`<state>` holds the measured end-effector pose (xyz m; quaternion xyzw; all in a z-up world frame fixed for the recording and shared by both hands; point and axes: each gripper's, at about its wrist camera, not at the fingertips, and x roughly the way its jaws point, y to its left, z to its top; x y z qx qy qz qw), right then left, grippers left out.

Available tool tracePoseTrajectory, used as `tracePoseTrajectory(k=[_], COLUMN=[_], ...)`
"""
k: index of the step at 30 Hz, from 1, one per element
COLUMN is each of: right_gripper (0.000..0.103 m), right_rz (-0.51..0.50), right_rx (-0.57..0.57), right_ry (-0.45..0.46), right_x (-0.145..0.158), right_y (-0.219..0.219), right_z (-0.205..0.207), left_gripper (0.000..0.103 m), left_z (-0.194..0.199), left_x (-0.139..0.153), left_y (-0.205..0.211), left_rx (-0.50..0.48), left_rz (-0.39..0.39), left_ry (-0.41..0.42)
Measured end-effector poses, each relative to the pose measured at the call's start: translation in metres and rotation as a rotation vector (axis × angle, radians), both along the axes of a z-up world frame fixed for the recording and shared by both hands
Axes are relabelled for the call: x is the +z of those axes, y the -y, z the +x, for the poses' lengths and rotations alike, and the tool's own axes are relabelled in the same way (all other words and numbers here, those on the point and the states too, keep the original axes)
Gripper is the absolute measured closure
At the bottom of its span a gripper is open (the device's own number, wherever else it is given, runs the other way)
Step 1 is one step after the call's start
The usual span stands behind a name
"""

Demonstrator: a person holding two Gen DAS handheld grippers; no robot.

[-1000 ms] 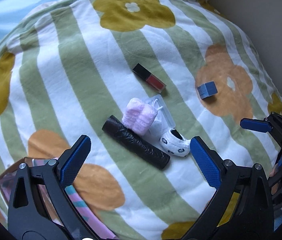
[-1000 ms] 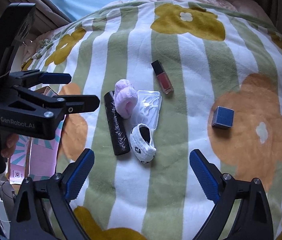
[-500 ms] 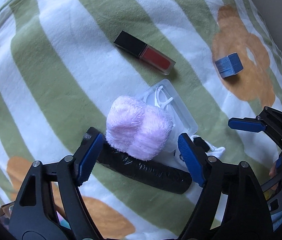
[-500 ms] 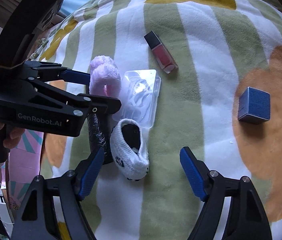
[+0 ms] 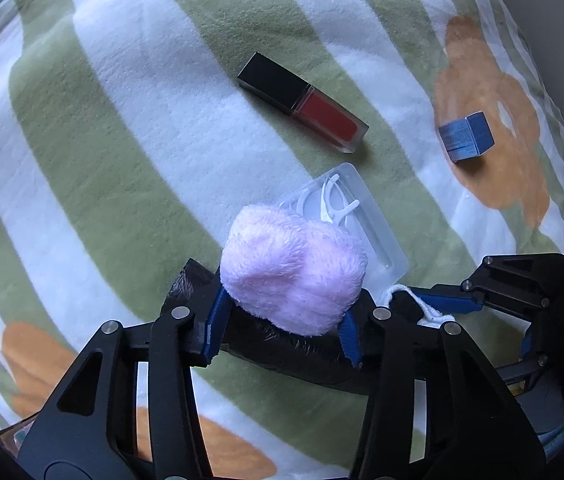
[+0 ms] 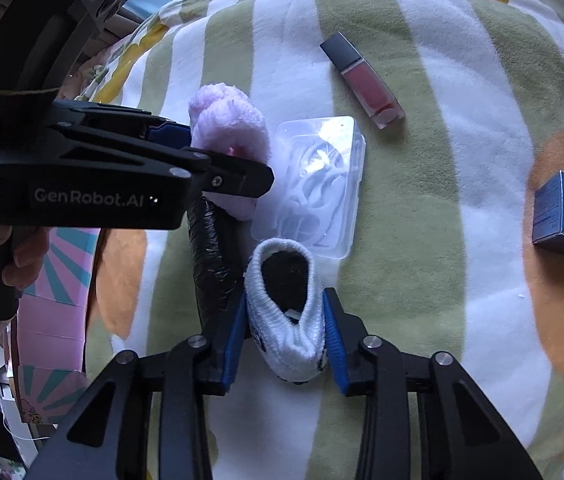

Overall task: Organize objects
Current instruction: 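Grasp the pink fluffy hair tie with left tool while right tool grasps the white sock, then carry the hair tie and sock with both tools over the box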

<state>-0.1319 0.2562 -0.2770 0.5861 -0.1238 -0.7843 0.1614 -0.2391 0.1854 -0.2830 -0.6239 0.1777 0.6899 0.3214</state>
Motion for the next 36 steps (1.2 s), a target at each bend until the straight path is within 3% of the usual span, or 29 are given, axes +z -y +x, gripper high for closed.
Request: tracePoseTrajectory(k=[14, 22, 36], right_gripper=[0.071, 0.071, 0.071], right_rz=[0.046, 0.107, 0.236], right_rx=[-0.024, -0.045, -0.132], right_ry=[-0.024, -0.073, -0.138], right_x=[0.026, 0.08, 0.189], right_y=[-0.004, -0.007, 0.007], right_z=[-0.001, 0.01, 0.057], left_gripper=[0.064, 0.064, 0.064], left_z=[0.01, 0.03, 0.106], left_x=[0.029, 0.082, 0.185], left_y=[0.011, 0.019, 0.076], left_rx=[0.044, 0.115, 0.377], left_rz=[0.021, 0.068, 0.121], left_ry=[-0.042, -0.099, -0.203])
